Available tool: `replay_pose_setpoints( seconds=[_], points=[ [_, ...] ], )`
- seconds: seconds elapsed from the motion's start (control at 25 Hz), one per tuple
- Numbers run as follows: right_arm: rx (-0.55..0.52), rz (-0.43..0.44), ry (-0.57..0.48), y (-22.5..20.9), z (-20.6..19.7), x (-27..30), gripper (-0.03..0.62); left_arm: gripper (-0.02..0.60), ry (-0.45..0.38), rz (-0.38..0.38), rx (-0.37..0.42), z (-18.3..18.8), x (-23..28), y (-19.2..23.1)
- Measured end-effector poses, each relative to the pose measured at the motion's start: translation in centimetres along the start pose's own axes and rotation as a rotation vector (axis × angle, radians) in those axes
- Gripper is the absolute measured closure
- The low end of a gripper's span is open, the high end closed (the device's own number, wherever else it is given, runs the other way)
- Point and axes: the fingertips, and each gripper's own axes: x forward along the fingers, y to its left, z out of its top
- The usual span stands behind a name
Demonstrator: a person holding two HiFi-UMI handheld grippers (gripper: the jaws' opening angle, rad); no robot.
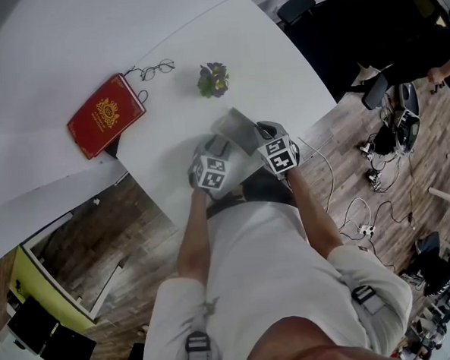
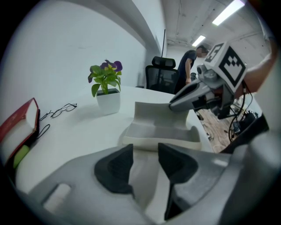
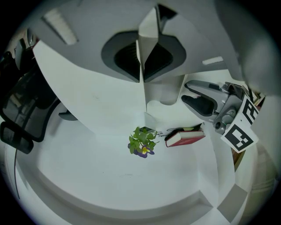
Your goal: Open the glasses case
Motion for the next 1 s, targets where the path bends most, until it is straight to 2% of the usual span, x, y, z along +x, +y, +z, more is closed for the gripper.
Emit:
replay_pose_setpoints(
  seconds=[0.24,0.4,0.52,1.0],
  points=[
    [0.012,-0.002,-0.024,0.1,0.3,-0.1,0.552,0.402,-0.015,0.001,0.015,0.4,-0.4,-0.1],
    [0.022,-0.025,-0.071,0.0,1.2,-1.0,0.484,0.402,-0.048,0.014,0.02,1.3,-1.2,-0.1],
    [0.024,-0.035,-0.111,0.1,2.0,-2.1,0.467,0.402,-0.098,0.037,0.025,2.5,-2.2,0.1],
    [0.03,-0.095,-0.274,2.3,5.3,-8.6,0.467,0.407,-0.279,0.099,0.076,7.5,-8.6,-0.1]
  ],
)
